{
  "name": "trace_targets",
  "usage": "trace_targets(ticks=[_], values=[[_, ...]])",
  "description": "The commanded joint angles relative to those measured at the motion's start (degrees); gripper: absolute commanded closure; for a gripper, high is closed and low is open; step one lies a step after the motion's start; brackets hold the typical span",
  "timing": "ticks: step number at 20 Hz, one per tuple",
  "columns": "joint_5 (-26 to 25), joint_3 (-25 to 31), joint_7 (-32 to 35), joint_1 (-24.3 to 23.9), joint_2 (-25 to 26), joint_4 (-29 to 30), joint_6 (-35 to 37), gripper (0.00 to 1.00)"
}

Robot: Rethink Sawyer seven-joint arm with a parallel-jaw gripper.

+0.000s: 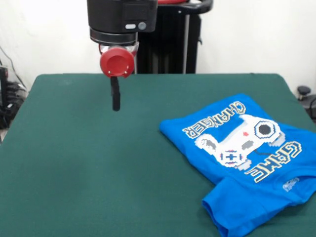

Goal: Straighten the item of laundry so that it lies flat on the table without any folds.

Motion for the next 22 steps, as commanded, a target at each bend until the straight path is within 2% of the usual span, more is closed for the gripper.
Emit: trace_targets(ticks=[1,5,10,13,16,22], values=[[0.4,6.8,7.8,1.5,0.7,6.7,-2.5,0.0],[1.0,7.3,8.0,0.8,2.2,4.2,-3.7,0.0],[-2.4,1.0,6.1,1.7,6.0,-8.5,3.8,0.0],[-4.2,2.8,0.9,-1.7,6.7,-11.2,5.1,0.0],[-4.7,5.0,-1.0,-3.8,6.5,-11.8,5.5,0.0],[-5.0,3.5,4.6,-0.1,8.9,-17.1,8.5,0.0]])
